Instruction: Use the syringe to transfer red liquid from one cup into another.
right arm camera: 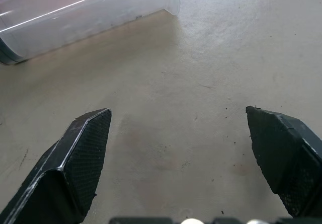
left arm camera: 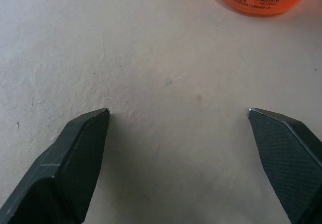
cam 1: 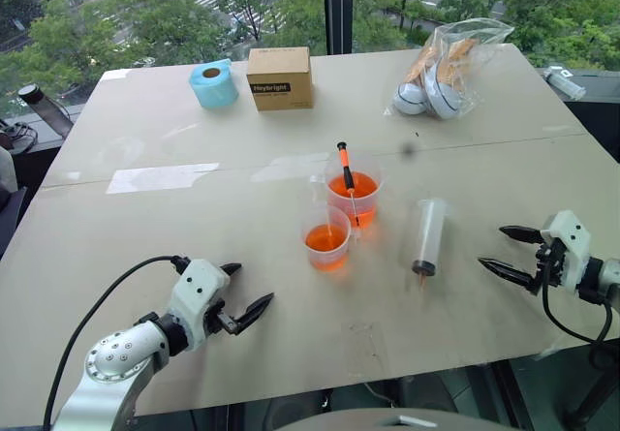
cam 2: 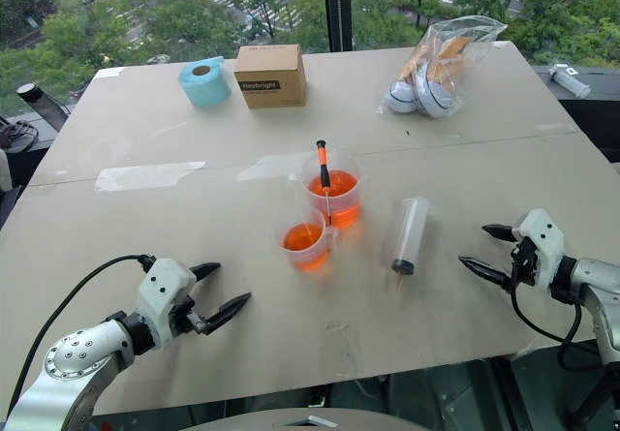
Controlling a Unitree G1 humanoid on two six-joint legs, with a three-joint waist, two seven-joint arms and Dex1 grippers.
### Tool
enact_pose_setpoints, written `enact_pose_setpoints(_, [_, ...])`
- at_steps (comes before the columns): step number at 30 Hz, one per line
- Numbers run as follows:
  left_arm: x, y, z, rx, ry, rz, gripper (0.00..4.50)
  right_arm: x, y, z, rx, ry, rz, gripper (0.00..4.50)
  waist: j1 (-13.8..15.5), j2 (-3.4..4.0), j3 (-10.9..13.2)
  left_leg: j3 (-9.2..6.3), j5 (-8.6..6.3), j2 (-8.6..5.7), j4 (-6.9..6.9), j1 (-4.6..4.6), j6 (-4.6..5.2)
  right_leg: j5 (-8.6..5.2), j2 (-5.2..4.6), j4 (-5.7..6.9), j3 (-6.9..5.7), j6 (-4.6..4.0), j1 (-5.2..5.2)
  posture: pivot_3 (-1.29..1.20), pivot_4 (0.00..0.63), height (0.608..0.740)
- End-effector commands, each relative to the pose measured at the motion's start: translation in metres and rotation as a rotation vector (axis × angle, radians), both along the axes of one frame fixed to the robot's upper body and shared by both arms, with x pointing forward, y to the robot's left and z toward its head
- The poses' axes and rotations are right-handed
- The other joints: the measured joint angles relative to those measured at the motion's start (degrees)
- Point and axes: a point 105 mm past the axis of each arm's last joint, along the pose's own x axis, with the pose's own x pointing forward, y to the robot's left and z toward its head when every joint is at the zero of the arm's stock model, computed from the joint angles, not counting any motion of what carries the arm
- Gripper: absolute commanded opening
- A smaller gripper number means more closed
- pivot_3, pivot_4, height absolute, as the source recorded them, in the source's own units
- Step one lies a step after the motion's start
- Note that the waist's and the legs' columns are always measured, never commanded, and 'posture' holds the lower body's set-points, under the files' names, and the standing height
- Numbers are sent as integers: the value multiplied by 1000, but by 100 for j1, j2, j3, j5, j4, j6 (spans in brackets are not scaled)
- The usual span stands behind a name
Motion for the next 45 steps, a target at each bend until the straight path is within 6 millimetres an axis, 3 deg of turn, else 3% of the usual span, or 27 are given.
enact_pose_setpoints(1, [2, -1, 0, 4, -12, -14, 4481, 7, 0, 10, 6, -52, 0, 4500, 0, 0, 0, 0, 0, 0, 0, 0, 0, 0, 0, 0, 0, 0, 0, 0, 150, 740])
enact_pose_setpoints(7, [9, -3, -1, -4, -31, -17, 4481, 20, 6, 13, 7, -67, 16, 4500, 5, 0, 0, 0, 1, -1, 4, 4, 0, 0, 2, 7, 0, 0, 1, 0, 150, 740])
enact_pose_setpoints(19, [5, -2, 2, -4, -32, -9, 4481, 21, 9, 17, 14, -75, 31, 4500, -9, 1, 0, 0, 0, 0, 3, 2, 0, 0, 2, 4, 1, 1, 1, 0, 150, 740])
enact_pose_setpoints(29, [6, 1, 14, 16, -63, -6, 4481, 27, 22, 37, 64, -130, 71, 4500, -31, 0, 0, 0, 0, 0, 3, 1, 0, 1, 2, 3, 1, 1, 0, 0, 150, 740])
enact_pose_setpoints(32, [7, 1, 30, 5, -90, -23, 4481, 28, 34, 61, 111, -150, 100, 4500, -45, 0, 1, -1, 1, 0, 2, 0, 0, 1, 2, 5, 1, 1, -1, 0, 150, 740])
enact_pose_setpoints(37, [-1, -9, 88, -138, -122, -143, 4481, 35, 63, 117, 24, -218, 86, 4500, -54, -1, 6, -1, 1, 1, 5, -3, -1, 1, -2, 12, 2, 1, -8, 0, 150, 740])
enact_pose_setpoints(40, [-10, -12, 102, -112, -93, -198, 4481, 25, 87, 131, 10, -103, 147, 4500, -50, -1, 6, -6, 1, 1, 1, -13, -5, 0, -2, 10, 0, 0, -21, 0, 150, 740])
enact_pose_setpoints(45, [-11, -14, 132, -64, -114, -245, 4481, 33, 133, 160, 15, -47, 204, 4500, -80, -7, 15, -5, 13, 1, -4, -16, -25, -1, -1, -2, 0, -2, -22, 0, 150, 740])
